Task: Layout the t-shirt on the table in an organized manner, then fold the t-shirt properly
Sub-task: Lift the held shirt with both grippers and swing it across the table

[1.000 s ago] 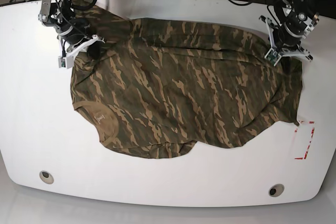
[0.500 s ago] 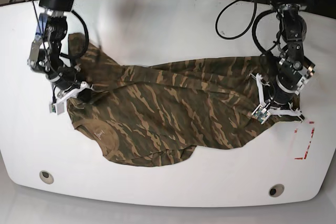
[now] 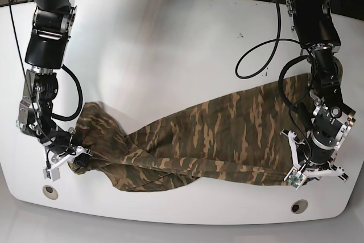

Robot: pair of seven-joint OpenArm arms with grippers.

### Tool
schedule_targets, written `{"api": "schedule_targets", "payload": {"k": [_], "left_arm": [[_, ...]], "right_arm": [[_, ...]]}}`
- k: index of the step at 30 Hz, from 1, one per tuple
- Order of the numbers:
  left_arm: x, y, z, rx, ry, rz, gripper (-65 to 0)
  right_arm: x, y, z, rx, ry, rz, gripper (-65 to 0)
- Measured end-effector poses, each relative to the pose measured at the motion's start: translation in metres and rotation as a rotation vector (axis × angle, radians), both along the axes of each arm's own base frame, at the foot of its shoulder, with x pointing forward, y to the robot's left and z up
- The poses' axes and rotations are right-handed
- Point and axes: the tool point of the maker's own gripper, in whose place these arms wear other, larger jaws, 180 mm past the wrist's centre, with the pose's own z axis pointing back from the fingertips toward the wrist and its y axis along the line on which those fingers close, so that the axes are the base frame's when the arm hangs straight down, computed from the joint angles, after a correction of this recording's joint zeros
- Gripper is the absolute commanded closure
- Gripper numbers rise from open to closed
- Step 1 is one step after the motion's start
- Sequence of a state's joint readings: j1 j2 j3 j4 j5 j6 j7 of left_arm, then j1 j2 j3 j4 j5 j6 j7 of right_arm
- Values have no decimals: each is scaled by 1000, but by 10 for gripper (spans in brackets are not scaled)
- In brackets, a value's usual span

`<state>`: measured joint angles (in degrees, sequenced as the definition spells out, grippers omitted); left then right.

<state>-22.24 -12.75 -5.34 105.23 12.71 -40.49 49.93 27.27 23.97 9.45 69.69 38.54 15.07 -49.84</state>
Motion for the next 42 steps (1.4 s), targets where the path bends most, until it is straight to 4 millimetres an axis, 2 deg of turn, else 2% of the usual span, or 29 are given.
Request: {"api": "schedule_targets", "payload": {"k": [6,11,13,14,17,19,20,21,26,29,31,34,37,41,42], "left_arm": [[17,-4,50,-4,-110,-13,-30],[28,-1,98,2,-217,-8,-30],[31,1,123,11,-269,-6,-30],[32,2,134,18,-290,-8,-30],[35,3,174,45,-369,-10,-31],[35,0,200,59,-421,-12,-31],[35,-3,220,65,-461,-17,-31],[33,-5,234,68,-490,-20,-31],[27,-8,295,103,-578,0,-31],[21,-2,320,100,-607,32,-31],[19,0,324,101,-607,49,-31],[19,7,314,99,-560,87,-31],[23,21,280,103,-454,157,-31],[18,37,235,134,-352,204,-31],[18,39,222,138,-327,206,-31]], "right_arm": [[8,9,-8,-13,42,27,0],[32,12,14,-2,-1,25,0],[45,11,32,4,-33,22,0],[56,11,49,1,-61,24,0],[73,12,79,-15,-106,32,0],[85,14,106,-19,-147,40,0],[91,15,118,-21,-163,43,0],[98,15,136,-25,-192,43,0],[111,6,207,-62,-305,45,0],[112,-2,234,-71,-352,34,0],[110,-2,240,-70,-348,44,0],[107,2,228,-73,-303,63,0],[95,10,198,-82,-247,99,0],[66,15,156,-37,-190,130,0],[57,13,139,-29,-159,132,0]]}}
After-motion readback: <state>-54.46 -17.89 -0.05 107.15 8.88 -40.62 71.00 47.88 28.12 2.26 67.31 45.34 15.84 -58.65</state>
